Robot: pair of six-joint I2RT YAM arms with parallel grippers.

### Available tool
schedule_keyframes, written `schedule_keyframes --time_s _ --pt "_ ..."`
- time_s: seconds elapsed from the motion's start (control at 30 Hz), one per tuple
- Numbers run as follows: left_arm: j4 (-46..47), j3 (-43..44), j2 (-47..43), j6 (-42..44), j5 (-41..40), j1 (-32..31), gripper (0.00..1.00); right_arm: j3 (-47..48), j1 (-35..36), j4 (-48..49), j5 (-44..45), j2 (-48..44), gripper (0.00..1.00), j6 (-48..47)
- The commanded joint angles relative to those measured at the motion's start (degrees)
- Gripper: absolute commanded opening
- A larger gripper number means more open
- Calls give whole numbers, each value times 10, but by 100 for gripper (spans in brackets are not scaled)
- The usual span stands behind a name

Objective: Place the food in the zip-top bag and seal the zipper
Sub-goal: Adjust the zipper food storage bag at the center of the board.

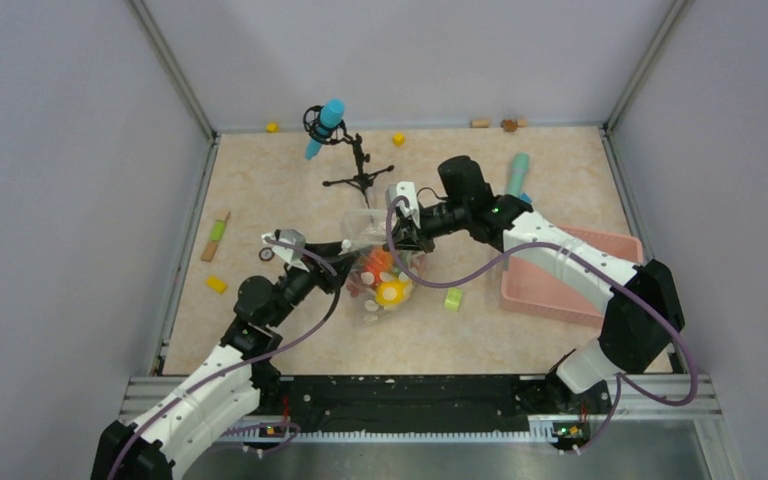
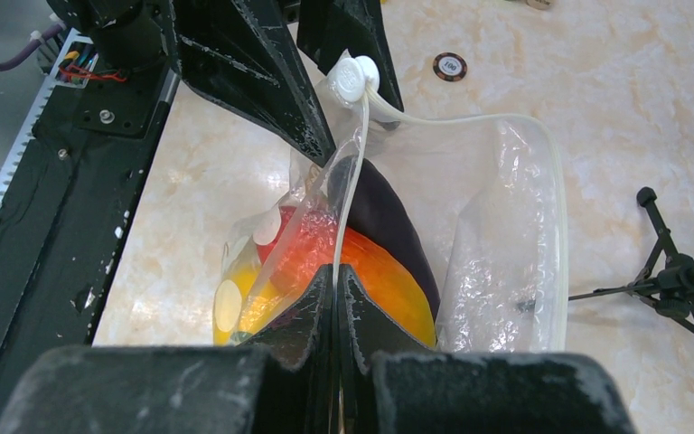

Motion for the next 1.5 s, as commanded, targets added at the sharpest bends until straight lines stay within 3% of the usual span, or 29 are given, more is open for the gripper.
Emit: schedule_keyframes --time_s 0.0,0.27,0.43,0.6,0.9,1.03,1.17,1.47 --pt "83 -26 9 -8 24 0 48 22 3 18 -10 0 0 4" --pt "153 -48 19 -18 32 0 45 22 3 14 -15 1 0 -2" --pt "150 -29 43 -18 47 0 44 23 3 9 -20 1 0 -6" --pt "166 -32 58 -22 37 0 35 19 3 6 -24 -6 0 -13" --pt "202 -35 66 -22 70 0 35 19 3 4 -19 -5 0 -14" --pt "198 -32 66 -16 74 0 22 20 3 -1 -19 -6 0 -17" --pt "188 -33 61 -13 75 0 0 21 3 0 -6 -9 0 -13" --pt "175 -43 23 1 106 0 0 4 -9 1 65 -41 0 -25"
